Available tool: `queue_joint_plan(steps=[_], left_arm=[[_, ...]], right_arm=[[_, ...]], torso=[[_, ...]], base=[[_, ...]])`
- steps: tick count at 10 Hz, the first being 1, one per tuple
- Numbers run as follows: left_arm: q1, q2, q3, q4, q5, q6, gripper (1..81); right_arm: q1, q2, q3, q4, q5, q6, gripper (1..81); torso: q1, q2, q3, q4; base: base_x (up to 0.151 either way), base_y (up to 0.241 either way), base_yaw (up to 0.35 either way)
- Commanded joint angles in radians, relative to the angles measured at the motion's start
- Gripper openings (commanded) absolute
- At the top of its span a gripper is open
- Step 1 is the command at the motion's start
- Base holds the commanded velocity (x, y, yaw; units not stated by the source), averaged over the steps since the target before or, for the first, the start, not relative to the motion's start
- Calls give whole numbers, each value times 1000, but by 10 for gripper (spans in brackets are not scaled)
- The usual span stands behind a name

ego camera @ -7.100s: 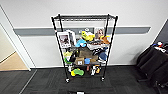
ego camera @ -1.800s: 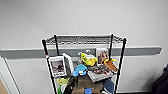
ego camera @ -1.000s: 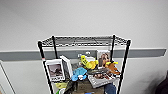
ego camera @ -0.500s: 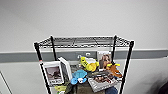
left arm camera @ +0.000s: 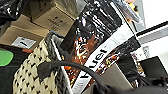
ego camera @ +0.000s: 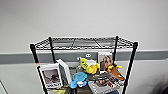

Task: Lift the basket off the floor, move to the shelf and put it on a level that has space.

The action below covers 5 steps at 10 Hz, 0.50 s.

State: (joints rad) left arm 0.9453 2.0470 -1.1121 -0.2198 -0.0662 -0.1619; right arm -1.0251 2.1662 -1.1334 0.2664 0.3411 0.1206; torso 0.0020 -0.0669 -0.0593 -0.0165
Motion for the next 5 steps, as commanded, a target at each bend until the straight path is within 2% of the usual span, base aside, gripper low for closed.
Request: queue_joint_plan(steps=[1,5], left_arm=[[-124,-28,89,40,-24,9,10],[-124,-30,89,40,-24,9,10]], right_arm=[[122,-29,84,-62,6,2,10],[118,-30,87,-62,6,2,10]], torso=[[0,0,0,0],[0,0,0,0]], base=[[88,0,0],[86,0,0]])
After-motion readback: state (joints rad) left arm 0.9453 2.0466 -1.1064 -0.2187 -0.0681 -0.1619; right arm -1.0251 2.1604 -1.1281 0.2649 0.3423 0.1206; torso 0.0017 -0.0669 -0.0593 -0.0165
